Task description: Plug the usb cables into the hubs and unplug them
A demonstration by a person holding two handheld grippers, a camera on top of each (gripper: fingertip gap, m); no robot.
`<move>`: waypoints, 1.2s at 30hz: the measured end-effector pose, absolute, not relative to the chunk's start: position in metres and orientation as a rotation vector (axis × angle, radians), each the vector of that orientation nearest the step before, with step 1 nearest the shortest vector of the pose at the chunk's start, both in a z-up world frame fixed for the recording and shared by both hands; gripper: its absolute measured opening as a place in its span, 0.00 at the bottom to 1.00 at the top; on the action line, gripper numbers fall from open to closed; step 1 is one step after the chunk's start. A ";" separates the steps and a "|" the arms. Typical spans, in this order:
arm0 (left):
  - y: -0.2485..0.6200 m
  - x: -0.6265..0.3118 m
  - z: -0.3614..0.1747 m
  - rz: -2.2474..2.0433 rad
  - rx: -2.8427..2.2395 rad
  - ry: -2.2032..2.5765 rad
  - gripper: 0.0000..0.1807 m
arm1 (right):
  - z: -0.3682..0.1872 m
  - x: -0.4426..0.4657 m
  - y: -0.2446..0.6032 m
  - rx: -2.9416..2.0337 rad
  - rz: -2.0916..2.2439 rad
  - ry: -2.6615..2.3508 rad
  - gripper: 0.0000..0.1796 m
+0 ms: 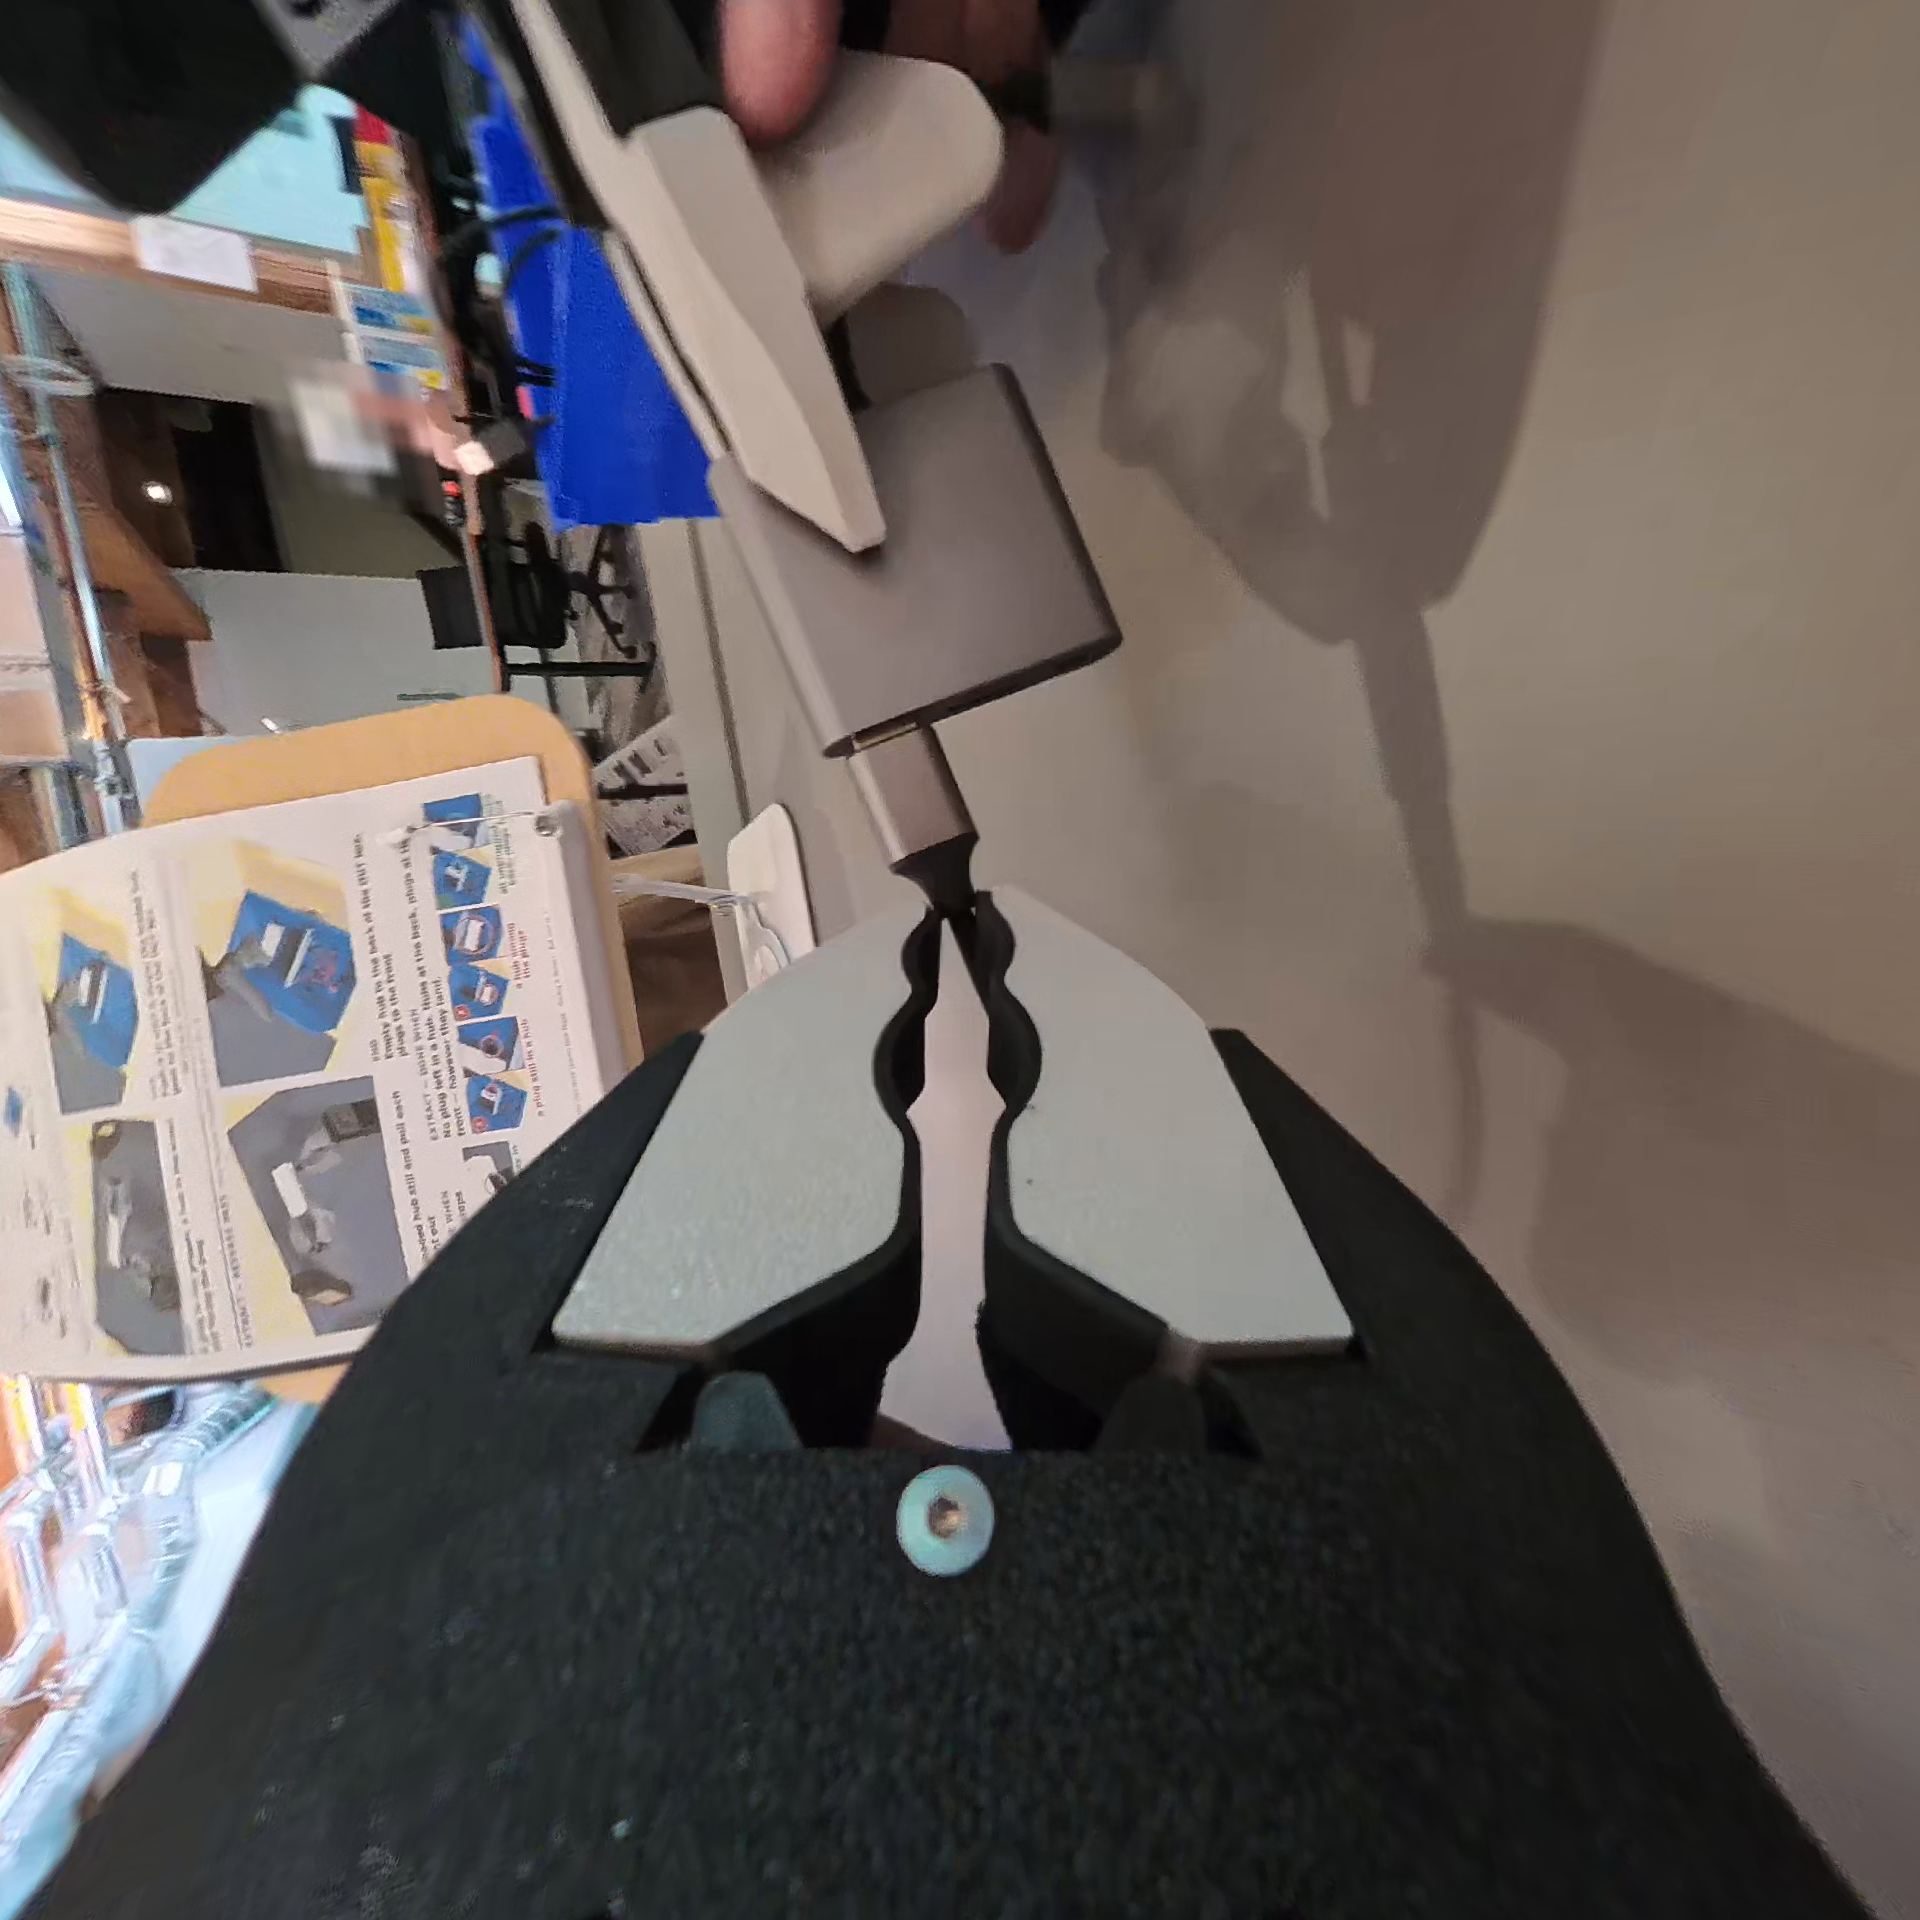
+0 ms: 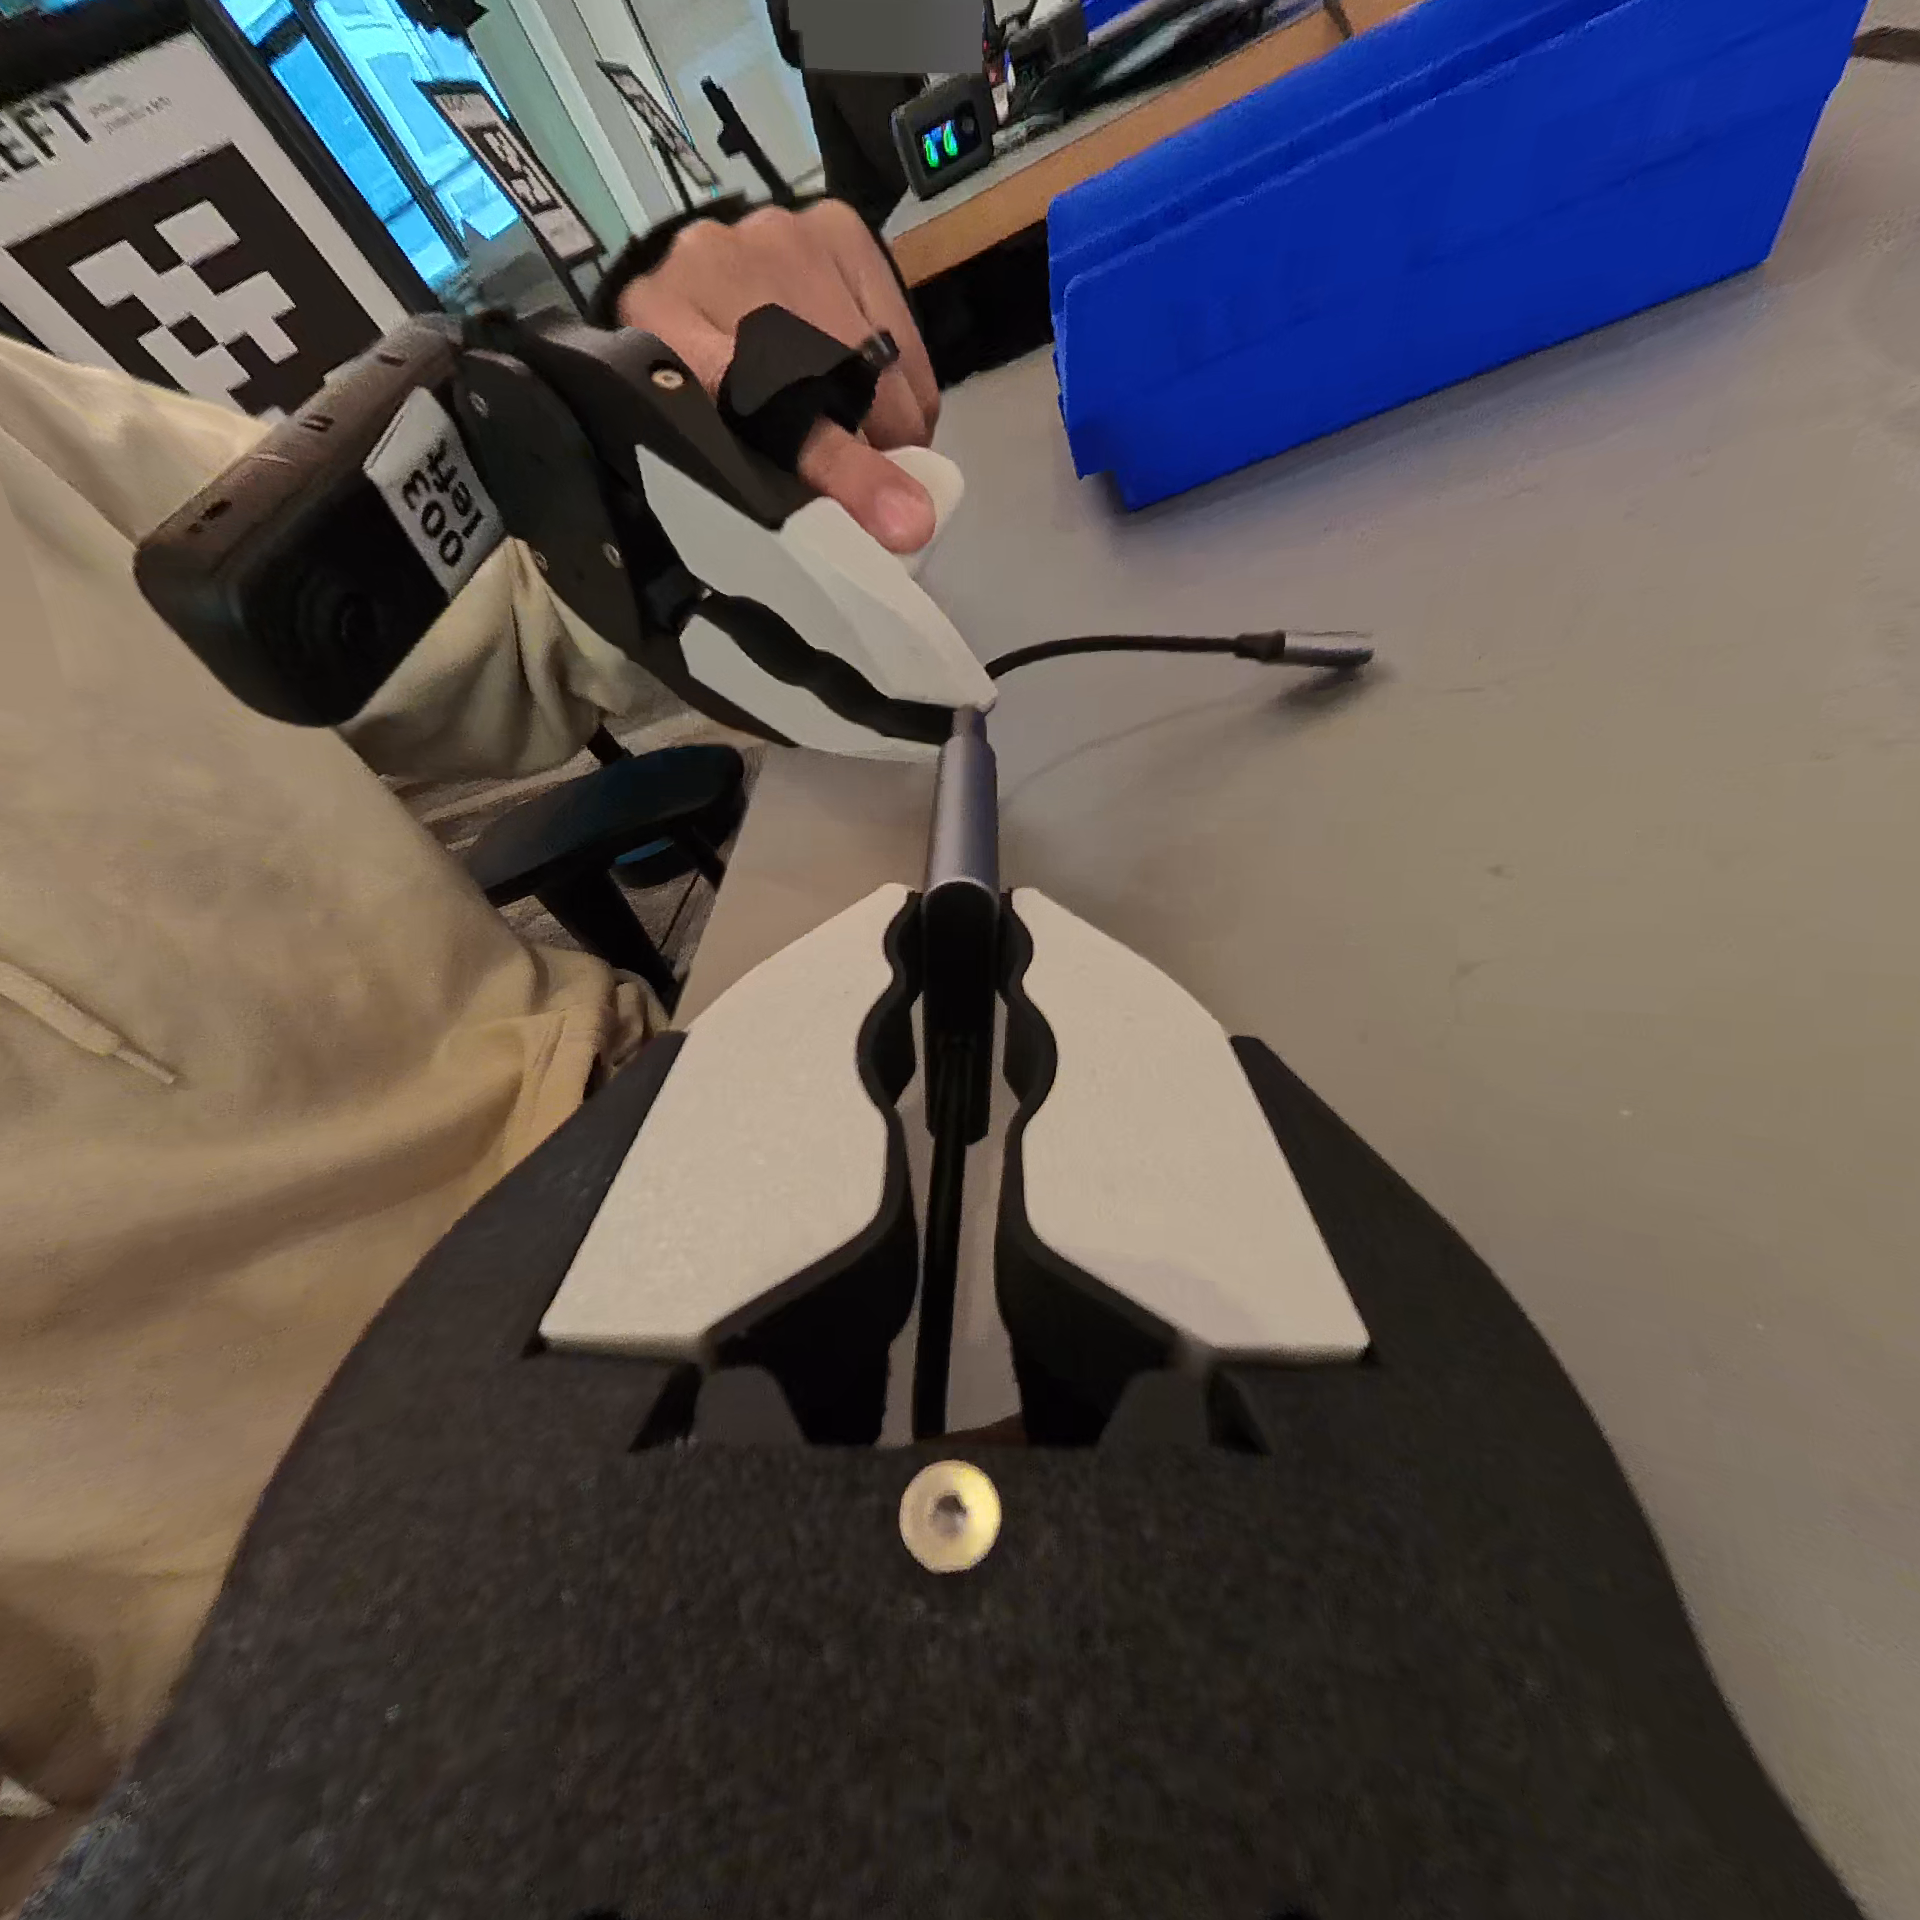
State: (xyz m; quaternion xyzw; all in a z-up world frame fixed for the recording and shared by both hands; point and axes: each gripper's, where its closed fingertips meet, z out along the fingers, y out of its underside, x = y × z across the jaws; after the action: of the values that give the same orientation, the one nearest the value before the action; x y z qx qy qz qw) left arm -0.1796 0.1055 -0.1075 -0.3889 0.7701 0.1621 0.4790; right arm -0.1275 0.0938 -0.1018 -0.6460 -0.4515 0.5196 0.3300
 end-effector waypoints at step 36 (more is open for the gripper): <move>0.162 -0.295 -0.080 -0.108 -1.584 0.480 0.23 | -0.037 -0.087 0.121 -1.562 1.282 -0.796 0.07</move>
State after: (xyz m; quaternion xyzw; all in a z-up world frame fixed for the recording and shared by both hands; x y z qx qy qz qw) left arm -0.2951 0.1625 -0.0799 -0.7042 0.2133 -0.0481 0.6754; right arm -0.0872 0.1209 -0.0372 -0.6364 -0.3244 0.5222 0.4659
